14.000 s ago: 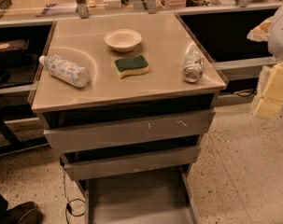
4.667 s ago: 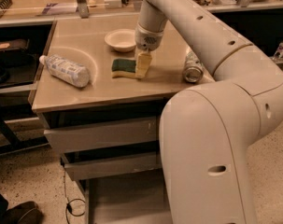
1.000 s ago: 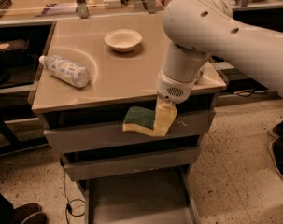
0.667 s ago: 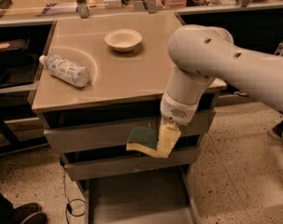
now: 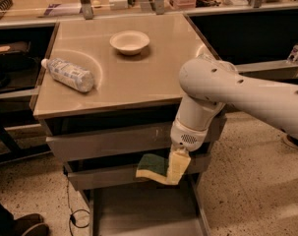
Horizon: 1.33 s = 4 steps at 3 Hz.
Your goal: Place sponge into bottom drawer
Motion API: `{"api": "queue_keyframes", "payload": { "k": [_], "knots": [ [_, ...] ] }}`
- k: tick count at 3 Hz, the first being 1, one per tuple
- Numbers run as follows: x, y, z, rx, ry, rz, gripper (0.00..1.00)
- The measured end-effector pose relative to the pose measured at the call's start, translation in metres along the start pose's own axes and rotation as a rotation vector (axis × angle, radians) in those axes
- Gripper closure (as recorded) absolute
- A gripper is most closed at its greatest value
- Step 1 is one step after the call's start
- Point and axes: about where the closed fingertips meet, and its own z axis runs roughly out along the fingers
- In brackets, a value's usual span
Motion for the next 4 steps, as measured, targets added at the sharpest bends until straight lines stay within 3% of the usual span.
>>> {"api": "queue_keyframes", "payload": {
  "k": [1,2,4],
  "knots": [
    [0.001,0.005,0.027,-0.042,-0.024,0.000,1.00],
    [0.006,0.011,0.087,-0.129,-0.062,0.037,1.00],
    [0.014,-0.002,0.215,-0.300,-0.117,0.110,1.00]
  ]
}}
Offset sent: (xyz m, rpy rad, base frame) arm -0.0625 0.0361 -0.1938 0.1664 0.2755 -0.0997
